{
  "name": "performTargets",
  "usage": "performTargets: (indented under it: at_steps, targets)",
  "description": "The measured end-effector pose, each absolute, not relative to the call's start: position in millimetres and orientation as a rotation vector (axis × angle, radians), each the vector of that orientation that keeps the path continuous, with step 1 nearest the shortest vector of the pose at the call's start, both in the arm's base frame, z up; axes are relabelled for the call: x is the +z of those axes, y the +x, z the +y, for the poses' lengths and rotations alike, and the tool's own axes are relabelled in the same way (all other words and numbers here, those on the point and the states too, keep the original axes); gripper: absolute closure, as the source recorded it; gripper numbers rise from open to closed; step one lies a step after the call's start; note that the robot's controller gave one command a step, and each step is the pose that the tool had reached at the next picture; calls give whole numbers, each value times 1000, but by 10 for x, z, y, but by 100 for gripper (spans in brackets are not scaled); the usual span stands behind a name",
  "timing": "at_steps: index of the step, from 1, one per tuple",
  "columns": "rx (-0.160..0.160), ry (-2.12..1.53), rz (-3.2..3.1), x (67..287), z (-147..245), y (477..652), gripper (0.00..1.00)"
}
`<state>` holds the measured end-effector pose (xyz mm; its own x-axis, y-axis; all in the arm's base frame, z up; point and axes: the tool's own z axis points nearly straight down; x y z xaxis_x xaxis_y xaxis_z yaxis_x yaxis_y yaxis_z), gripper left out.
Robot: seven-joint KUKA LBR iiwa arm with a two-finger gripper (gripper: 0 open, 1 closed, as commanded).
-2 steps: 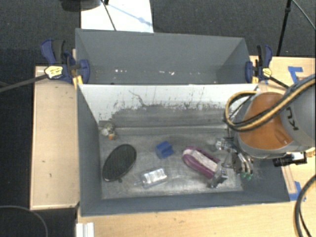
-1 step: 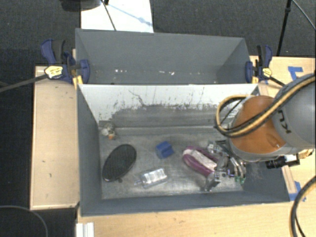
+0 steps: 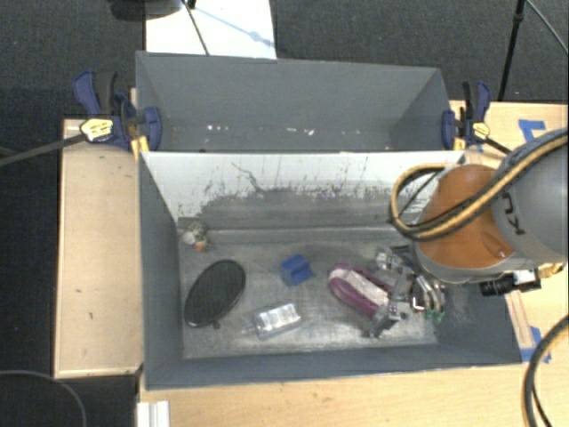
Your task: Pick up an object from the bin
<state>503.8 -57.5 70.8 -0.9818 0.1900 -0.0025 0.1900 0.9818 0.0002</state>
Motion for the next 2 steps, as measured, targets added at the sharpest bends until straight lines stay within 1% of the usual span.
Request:
performTargets:
  at_steps: [1,2]
  targets:
    - [1,289,3131,717,-573,5030,100]
    - [1,287,3119,2150,-519,5044,100]
